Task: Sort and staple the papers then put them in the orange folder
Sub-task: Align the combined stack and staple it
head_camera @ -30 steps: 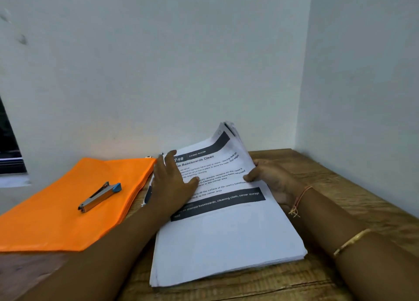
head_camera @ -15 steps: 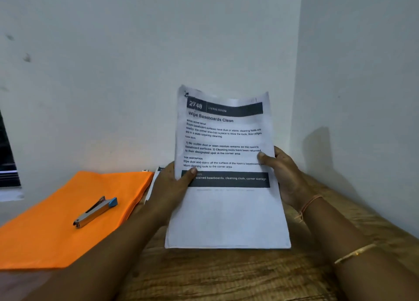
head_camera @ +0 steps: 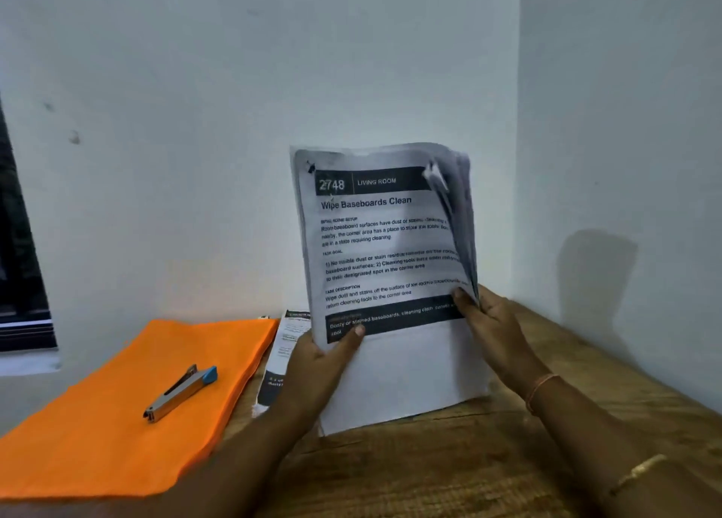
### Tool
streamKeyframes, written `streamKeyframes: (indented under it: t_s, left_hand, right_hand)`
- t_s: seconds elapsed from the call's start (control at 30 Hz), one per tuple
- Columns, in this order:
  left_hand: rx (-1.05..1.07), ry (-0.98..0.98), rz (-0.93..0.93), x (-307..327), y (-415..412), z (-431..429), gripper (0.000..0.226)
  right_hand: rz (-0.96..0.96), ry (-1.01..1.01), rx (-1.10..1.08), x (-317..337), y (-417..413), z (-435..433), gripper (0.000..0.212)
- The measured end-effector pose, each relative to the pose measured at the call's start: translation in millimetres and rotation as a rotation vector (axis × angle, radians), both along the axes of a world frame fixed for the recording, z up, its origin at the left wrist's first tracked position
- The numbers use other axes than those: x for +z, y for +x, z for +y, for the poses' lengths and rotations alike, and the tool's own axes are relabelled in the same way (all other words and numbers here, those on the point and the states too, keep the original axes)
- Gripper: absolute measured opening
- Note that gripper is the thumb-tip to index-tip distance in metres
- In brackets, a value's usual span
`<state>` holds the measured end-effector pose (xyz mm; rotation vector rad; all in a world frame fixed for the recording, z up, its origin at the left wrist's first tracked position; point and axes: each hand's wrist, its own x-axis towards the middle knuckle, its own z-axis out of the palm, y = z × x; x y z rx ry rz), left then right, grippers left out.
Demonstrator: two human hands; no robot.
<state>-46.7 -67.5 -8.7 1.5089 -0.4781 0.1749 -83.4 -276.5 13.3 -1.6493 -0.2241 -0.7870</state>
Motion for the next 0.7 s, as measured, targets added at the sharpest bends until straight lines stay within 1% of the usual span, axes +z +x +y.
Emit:
streamKeyframes:
  t_s: [0.07, 0.1, 0.13, 0.23, 0.27, 0.37, 0.43, 0.47, 0.57, 0.63, 0.7]
  left_hand:
    - [-0.045, 0.01, 0.051, -1.2, 2.5, 1.6, 0.046]
    - [-0.049, 0.022, 0.058, -0.8, 3.9, 2.3, 0.048]
    - [-0.042, 0.049, 0.056, -0.3, 5.2, 2.5, 0.044]
    - [-0.007, 0.12, 0.021, -0.8, 8.2, 3.5, 0.016]
    - [0.005, 0.14, 0.006, -0.5, 7.9, 3.3, 0.011]
    - [0.076, 0.178, -0.031, -2.6, 10.8, 2.3, 0.01]
    - [0.121, 0.174, -0.036, -3.7, 13.1, 2.2, 0.01]
    - [0.126, 0.155, -0.031, -3.6, 13.9, 2.0, 0.011]
    - [0.155, 0.069, 0.009, -2.5, 17.4, 3.3, 0.018]
    - [0.204, 0.013, 0.035, -0.9, 20.4, 5.6, 0.02]
    - [0.216, -0.056, 0.071, -0.2, 23.2, 7.4, 0.019]
  right_hand:
    - [0.023, 0.005, 0.012, -2.5, 2.8, -1.6, 0.02]
    - [0.037, 0.012, 0.017, -3.1, 4.1, -2.2, 0.02]
    - [0.05, 0.024, 0.025, -4.1, 5.5, -3.1, 0.02]
    - [0.103, 0.067, 0.032, -7.5, 6.8, -3.4, 0.02]
    - [0.124, 0.081, 0.022, -9.0, 7.0, -4.3, 0.023]
    - [0.218, 0.119, -0.002, -11.8, 7.2, -7.4, 0.034]
    - [0.289, 0.096, -0.021, -12.9, 8.1, -10.4, 0.048]
    - [0.312, 0.079, -0.023, -13.5, 7.2, -11.1, 0.051]
    - [0.348, 0.017, -0.024, -15.8, 7.3, -14.1, 0.047]
    - [0.397, 0.0, -0.022, -15.1, 8.3, -16.5, 0.037]
    - [0.453, 0.034, 0.018, -13.5, 8.1, -17.0, 0.026]
